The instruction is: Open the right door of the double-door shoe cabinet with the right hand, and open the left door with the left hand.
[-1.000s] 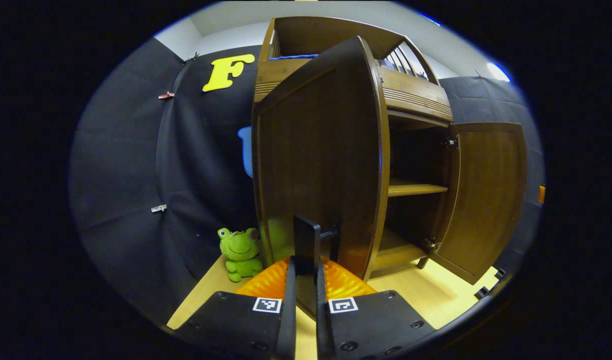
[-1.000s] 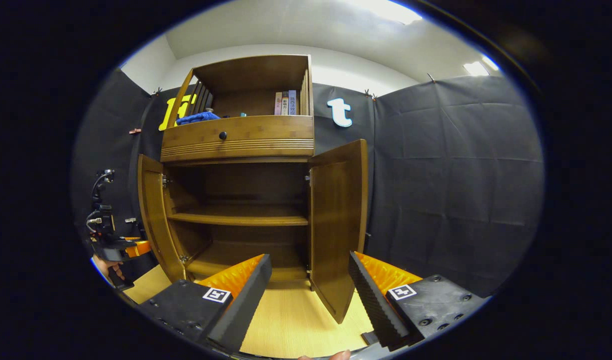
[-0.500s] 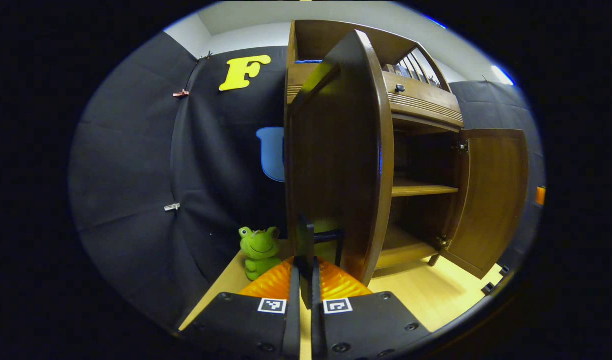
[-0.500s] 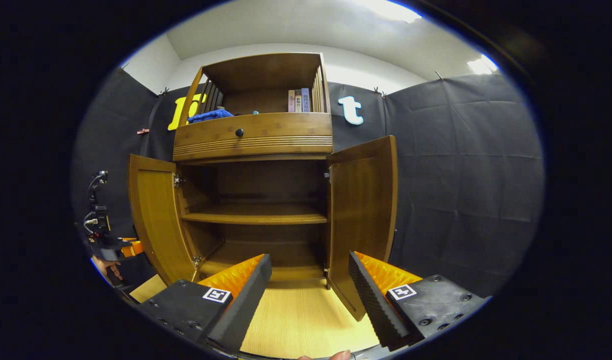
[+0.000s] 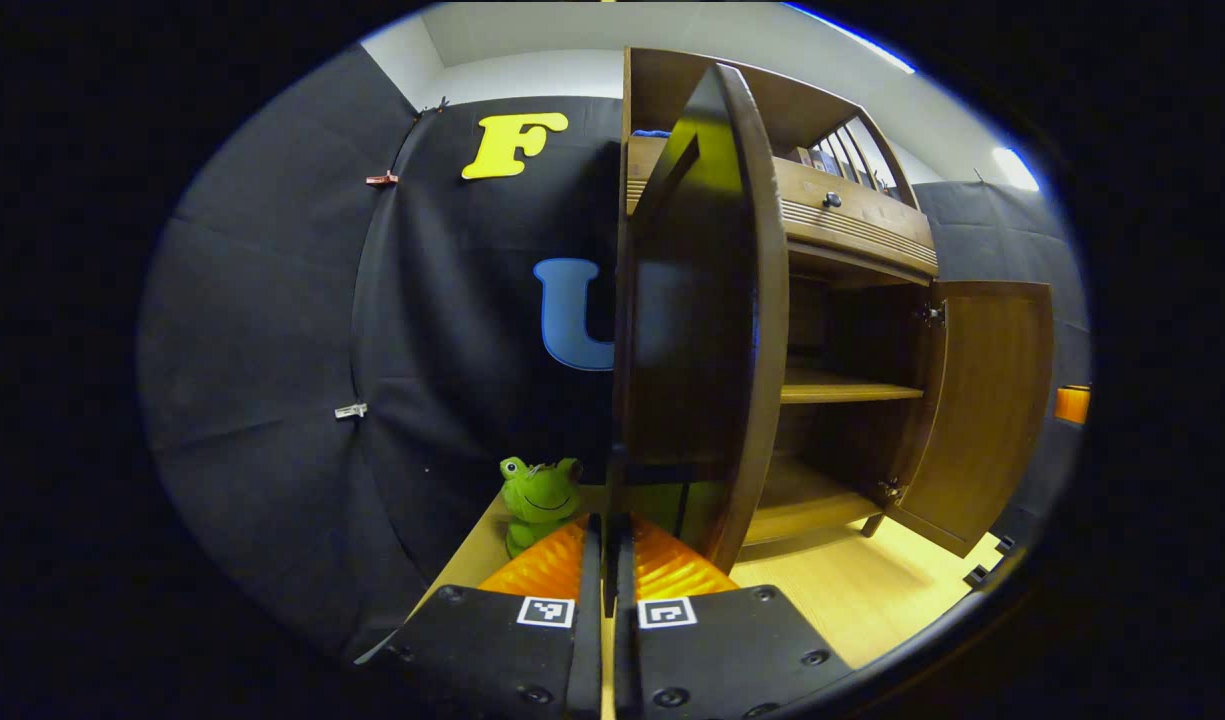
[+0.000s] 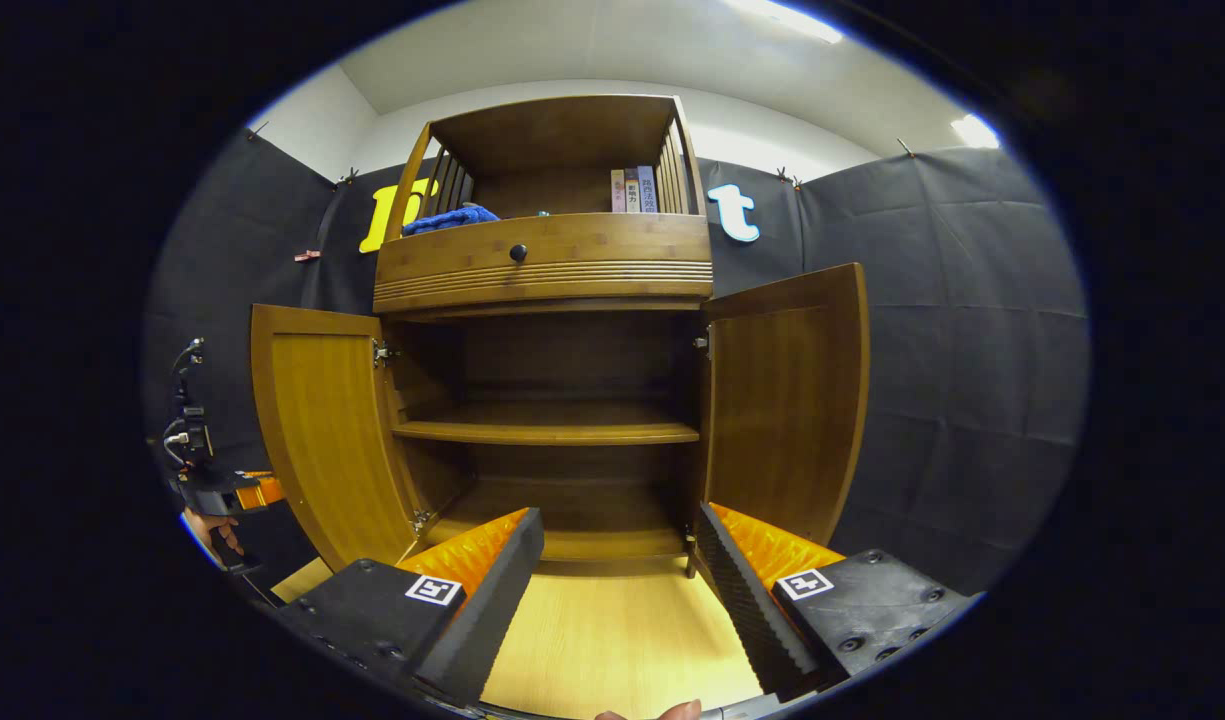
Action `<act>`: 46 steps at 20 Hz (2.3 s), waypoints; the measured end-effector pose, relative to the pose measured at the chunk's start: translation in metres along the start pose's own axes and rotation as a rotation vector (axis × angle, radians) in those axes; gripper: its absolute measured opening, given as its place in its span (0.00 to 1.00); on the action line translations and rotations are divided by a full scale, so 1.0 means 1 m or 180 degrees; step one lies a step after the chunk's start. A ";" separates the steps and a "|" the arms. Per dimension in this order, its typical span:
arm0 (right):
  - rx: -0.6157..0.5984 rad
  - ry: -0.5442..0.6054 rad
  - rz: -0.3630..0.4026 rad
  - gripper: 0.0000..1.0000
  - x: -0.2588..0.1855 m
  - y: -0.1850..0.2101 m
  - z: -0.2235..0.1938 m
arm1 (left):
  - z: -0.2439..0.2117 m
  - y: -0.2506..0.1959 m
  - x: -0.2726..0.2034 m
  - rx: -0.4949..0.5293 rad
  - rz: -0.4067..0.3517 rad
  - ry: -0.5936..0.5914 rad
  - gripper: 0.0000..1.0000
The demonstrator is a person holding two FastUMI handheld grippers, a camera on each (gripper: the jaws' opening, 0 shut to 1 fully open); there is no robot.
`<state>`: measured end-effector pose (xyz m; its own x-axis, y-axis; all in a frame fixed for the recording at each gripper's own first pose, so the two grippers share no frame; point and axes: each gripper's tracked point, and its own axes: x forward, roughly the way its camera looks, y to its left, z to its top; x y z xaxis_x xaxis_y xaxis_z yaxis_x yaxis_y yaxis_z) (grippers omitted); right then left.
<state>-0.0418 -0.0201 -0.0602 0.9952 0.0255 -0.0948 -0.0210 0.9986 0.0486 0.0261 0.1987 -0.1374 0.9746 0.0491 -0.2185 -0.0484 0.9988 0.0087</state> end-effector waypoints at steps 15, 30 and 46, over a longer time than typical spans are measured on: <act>-0.0018 -0.0076 0.0378 0.99 0.020 -0.026 0.019 | 0.035 -0.016 -0.061 0.0185 0.0597 -0.0200 0.37; 0.0158 -0.0129 0.0494 1.00 0.018 -0.069 0.024 | 0.082 -0.190 -0.088 0.0232 0.0294 -0.0491 0.99; 0.0069 -0.0172 0.0517 1.00 0.008 -0.071 0.019 | 0.084 -0.255 -0.081 0.0254 0.0120 -0.0578 0.99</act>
<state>-0.0301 -0.0914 -0.0455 0.9826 0.1834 -0.0302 -0.1805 0.9803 0.0803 -0.0220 -0.0598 -0.0405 0.9962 0.0788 -0.0370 -0.0751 0.9929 0.0925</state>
